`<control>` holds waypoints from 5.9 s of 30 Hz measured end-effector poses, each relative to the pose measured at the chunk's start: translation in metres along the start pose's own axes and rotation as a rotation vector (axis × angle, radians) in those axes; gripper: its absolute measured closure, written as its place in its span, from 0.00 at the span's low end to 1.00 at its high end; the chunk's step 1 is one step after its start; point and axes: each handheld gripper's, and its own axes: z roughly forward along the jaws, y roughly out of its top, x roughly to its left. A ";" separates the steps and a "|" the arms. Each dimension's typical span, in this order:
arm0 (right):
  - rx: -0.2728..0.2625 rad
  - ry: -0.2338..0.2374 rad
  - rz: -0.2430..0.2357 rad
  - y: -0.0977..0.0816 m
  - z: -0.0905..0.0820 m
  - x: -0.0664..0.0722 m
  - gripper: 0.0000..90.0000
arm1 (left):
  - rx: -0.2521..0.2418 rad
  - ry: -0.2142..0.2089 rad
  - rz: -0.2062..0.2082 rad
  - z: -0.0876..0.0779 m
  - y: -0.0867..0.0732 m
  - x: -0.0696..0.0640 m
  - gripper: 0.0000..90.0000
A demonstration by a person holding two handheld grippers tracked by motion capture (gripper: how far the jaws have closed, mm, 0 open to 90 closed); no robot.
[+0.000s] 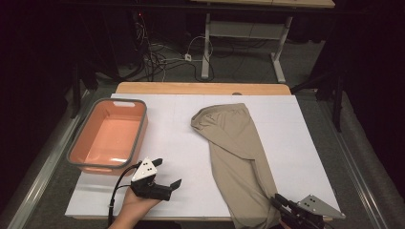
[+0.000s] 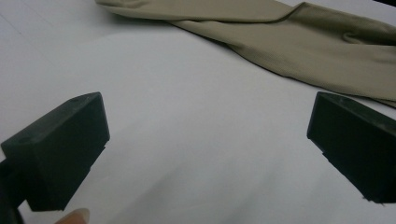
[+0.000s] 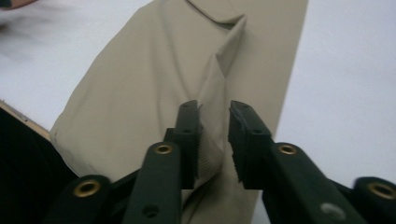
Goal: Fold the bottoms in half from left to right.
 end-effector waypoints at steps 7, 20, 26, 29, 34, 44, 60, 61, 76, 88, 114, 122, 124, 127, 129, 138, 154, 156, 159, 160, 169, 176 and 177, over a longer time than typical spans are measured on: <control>0.018 -0.010 -0.078 0.005 0.013 0.011 0.76 | 0.007 0.004 -0.001 0.001 0.001 0.000 0.00; 0.034 -0.037 -0.055 0.001 0.016 -0.009 0.89 | 0.042 -0.168 0.052 0.026 0.021 -0.058 0.18; 0.027 -0.056 -0.034 -0.004 0.006 -0.015 0.90 | 0.114 -0.335 0.137 0.064 0.025 -0.132 0.50; 0.020 -0.040 -0.062 -0.004 0.002 -0.006 0.89 | 0.164 -0.337 0.218 0.083 0.020 -0.161 0.57; 0.017 0.001 -0.100 -0.005 -0.002 0.013 0.85 | 0.183 -0.281 0.278 0.093 0.016 -0.175 0.77; 0.086 -0.063 -0.186 -0.011 0.007 0.026 0.92 | 0.171 -0.266 0.297 0.084 0.019 -0.173 0.98; 0.044 -0.109 -0.074 -0.017 -0.013 -0.001 1.00 | 0.163 -0.303 0.262 0.076 0.021 -0.155 0.97; 0.045 -0.108 -0.064 -0.017 -0.013 -0.002 1.00 | 0.168 -0.308 0.263 0.077 0.021 -0.156 0.97; 0.055 -0.056 -0.072 -0.028 -0.014 0.013 0.91 | 0.201 -0.323 0.257 0.083 0.014 -0.159 0.91; 0.042 -0.079 0.012 -0.030 -0.023 -0.002 1.00 | 0.196 -0.310 0.298 0.082 0.021 -0.160 0.97; -0.089 0.001 -0.022 -0.001 -0.003 -0.013 0.15 | 0.061 -0.049 0.069 0.020 0.025 -0.047 0.10; -0.106 -0.021 -0.039 0.011 0.010 -0.008 0.00 | 0.042 0.001 0.019 0.008 0.018 -0.019 0.00; -0.111 -0.022 -0.052 0.015 0.014 -0.006 0.00 | 0.039 0.018 0.020 0.006 0.016 -0.015 0.00; -0.115 -0.020 -0.068 0.020 0.020 -0.001 0.00 | 0.044 0.013 0.018 0.004 0.015 -0.013 0.00; -0.118 -0.014 -0.071 0.024 0.024 0.003 0.00 | 0.075 0.003 0.053 0.004 0.014 -0.013 0.00; -0.120 0.020 -0.116 0.056 0.052 0.017 0.00 | 0.023 -0.021 0.024 -0.005 -0.001 -0.004 0.00; -0.030 0.069 -0.145 0.105 0.157 0.039 0.09 | -0.031 -0.066 0.045 -0.008 -0.005 -0.005 0.00; -0.013 0.065 -0.148 0.111 0.170 0.043 0.14 | -0.032 -0.069 0.043 -0.008 -0.005 -0.005 0.00; 0.004 0.070 -0.152 0.120 0.187 0.045 0.20 | -0.035 -0.079 0.052 -0.008 -0.005 -0.005 0.00; 0.010 0.072 -0.150 0.124 0.192 0.046 0.23 | -0.039 -0.079 0.054 -0.009 -0.006 -0.005 0.00; 0.098 0.061 -0.149 0.149 0.239 0.052 0.50 | -0.046 -0.085 0.054 -0.009 -0.006 -0.005 0.00; 0.145 0.045 -0.191 0.165 0.266 0.059 0.65 | -0.053 -0.092 0.064 -0.011 -0.007 -0.006 0.00; 0.156 0.052 -0.191 0.166 0.269 0.059 0.66 | -0.053 -0.093 0.063 -0.011 -0.007 -0.006 0.00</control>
